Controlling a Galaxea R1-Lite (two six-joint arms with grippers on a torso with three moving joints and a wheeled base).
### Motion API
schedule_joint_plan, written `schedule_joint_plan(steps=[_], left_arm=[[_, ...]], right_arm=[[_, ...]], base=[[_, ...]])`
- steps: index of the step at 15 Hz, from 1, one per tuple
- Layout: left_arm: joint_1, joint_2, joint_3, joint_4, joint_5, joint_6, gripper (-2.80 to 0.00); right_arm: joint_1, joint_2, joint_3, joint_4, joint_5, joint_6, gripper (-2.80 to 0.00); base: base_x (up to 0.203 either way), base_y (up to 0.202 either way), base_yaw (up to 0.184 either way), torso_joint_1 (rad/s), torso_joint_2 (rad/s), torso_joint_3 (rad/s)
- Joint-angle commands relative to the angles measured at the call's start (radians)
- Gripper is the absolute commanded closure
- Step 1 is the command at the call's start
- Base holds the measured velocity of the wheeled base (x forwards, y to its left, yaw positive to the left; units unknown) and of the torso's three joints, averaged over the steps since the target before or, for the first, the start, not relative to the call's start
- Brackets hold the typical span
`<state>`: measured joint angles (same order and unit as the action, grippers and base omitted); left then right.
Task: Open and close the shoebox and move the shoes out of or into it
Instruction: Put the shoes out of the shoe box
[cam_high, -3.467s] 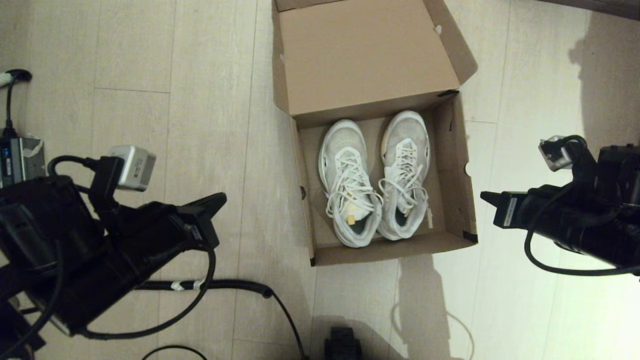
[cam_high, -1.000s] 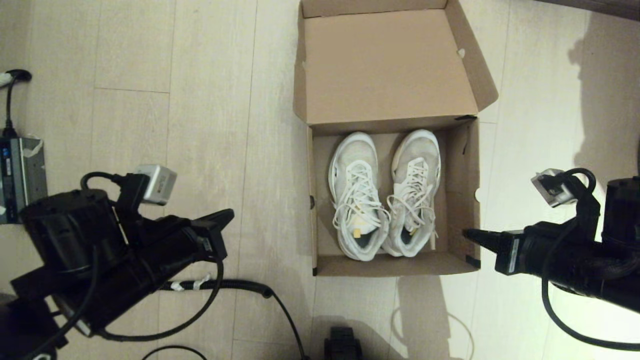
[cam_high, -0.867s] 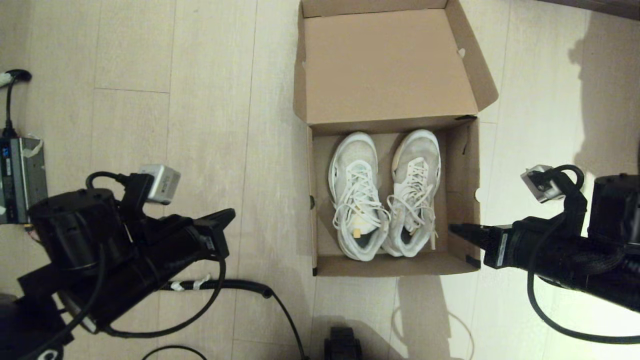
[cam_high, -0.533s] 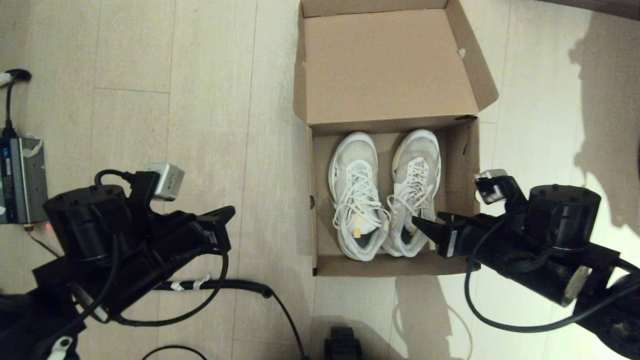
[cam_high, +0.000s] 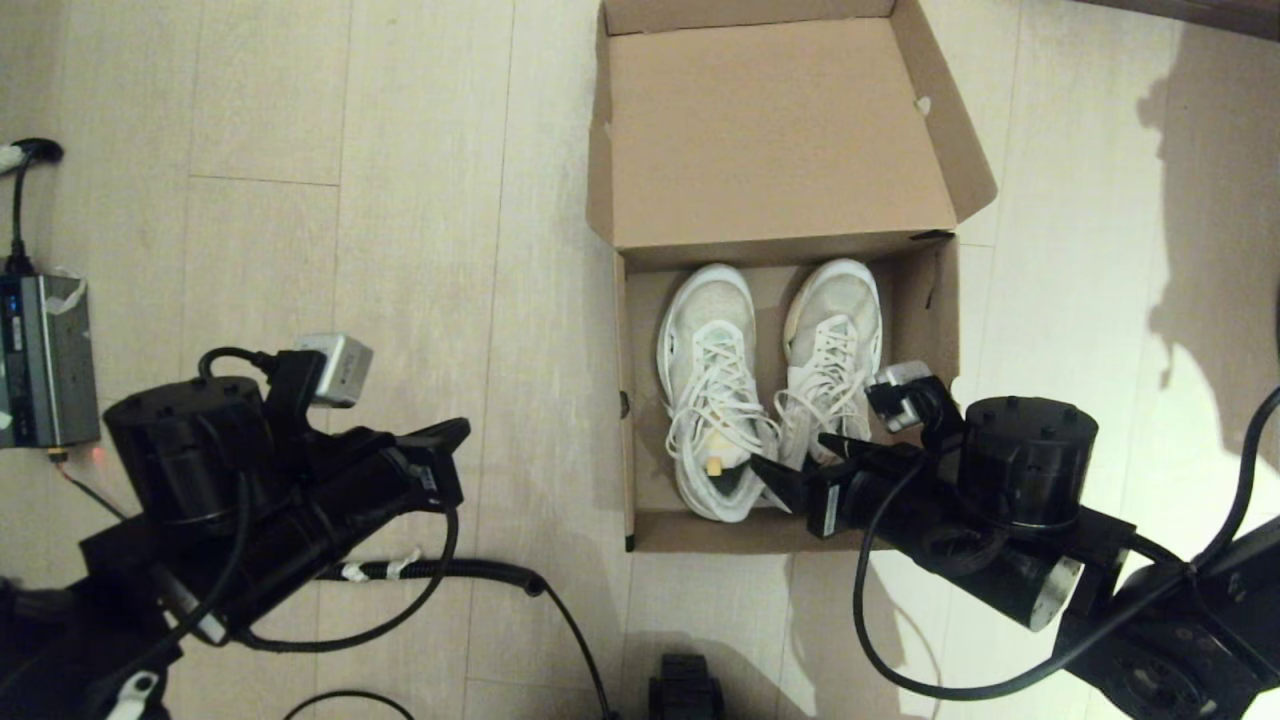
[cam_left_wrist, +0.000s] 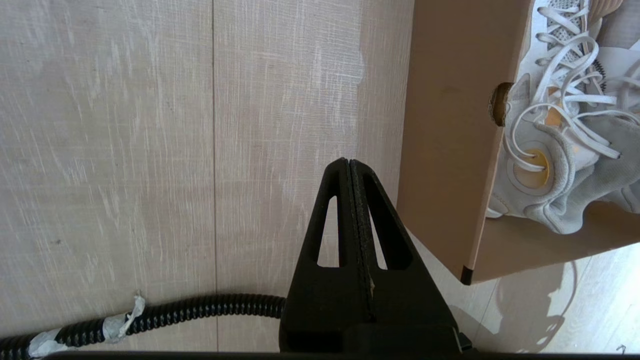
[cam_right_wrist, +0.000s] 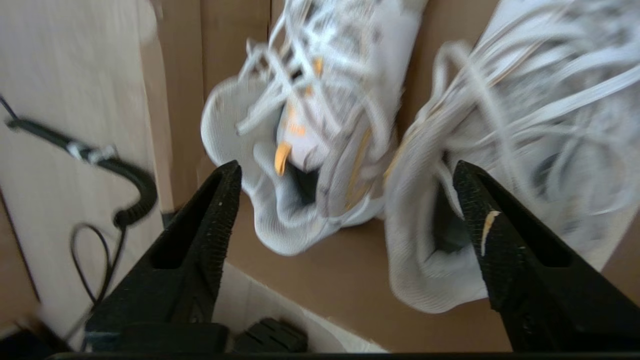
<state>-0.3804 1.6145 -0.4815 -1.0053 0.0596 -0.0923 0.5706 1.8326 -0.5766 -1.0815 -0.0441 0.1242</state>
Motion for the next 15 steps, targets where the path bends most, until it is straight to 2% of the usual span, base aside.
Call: schedule_joint_plan(steps=[1, 6, 11, 15], left_arm=[[0.008, -0.004, 0.009, -0.006, 0.000, -0.001, 0.00], [0.014, 0.011, 0.050, -0.072, -0.006, -0.026, 0.00], [0.014, 0.030, 0.058, -0.082, -0.004, -0.047, 0.00], [0.027, 0.030, 0.094, -0.097, -0.004, -0.056, 0.00]], right_arm=[[0.013, 0.036, -0.005, -0.007, -0.009, -0.009, -2.80], [0.022, 0.134, -0.061, -0.014, -0.087, -0.048, -2.80], [0.022, 0.250, -0.125, -0.124, -0.185, -0.122, -2.80], [0.022, 0.282, -0.142, -0.144, -0.200, -0.132, -2.80]], base=[[0.000, 0.000, 0.000, 0.000, 0.00, 0.000], [0.000, 0.000, 0.000, 0.000, 0.00, 0.000], [0.000, 0.000, 0.000, 0.000, 0.00, 0.000], [0.000, 0.000, 0.000, 0.000, 0.00, 0.000]])
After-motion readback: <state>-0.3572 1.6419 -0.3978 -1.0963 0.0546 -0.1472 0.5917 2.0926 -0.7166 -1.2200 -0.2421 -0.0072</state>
